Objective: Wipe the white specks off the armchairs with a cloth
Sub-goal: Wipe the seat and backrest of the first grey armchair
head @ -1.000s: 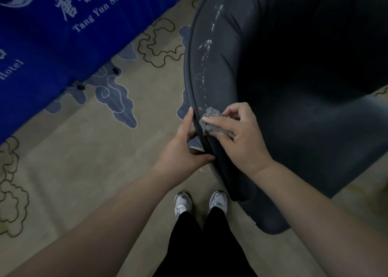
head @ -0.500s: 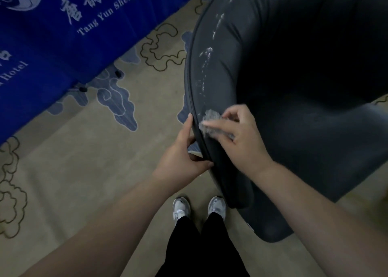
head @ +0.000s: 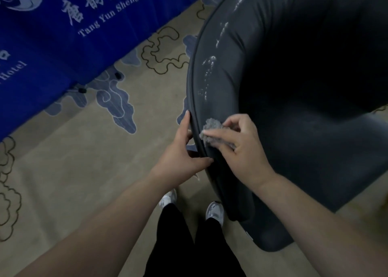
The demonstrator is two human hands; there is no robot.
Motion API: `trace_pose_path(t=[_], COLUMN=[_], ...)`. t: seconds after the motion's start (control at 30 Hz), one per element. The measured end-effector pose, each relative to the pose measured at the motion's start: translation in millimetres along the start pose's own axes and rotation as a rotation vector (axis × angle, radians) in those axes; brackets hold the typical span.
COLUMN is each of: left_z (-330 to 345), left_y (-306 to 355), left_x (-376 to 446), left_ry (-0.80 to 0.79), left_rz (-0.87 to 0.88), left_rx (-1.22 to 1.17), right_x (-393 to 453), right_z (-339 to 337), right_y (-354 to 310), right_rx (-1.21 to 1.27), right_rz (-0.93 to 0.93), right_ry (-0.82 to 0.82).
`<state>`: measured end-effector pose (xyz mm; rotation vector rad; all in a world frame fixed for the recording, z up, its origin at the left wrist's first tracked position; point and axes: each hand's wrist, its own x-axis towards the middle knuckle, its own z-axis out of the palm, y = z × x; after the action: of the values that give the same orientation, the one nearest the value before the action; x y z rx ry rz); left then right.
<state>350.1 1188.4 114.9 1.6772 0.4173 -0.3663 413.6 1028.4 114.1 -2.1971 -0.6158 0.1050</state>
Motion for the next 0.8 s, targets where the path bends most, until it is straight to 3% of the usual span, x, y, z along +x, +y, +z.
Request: trace_pose_path(t=[0.23,0.43,0.67,0.8], left_z=[-21,-37,-54,-67], left_y=[13,14,30,42], left_x=[27,43,67,84], left_ry=[-0.06,-0.108,-0.165,-0.186], left_rz=[0.0,0.065,0.052,0.078], left_rx=[0.04,0.066,0.102,0.194], right_x=[61,30,105,73], right_z=[8,9,17,19], right_y=[-10,-15,-14,-17], right_rx=[-0.107,-0.07,-0.12,-0.086], right_rz=[0.009,0.058,0.159,0.138], right_ry=[-0.029,0.016,0.1,0.099])
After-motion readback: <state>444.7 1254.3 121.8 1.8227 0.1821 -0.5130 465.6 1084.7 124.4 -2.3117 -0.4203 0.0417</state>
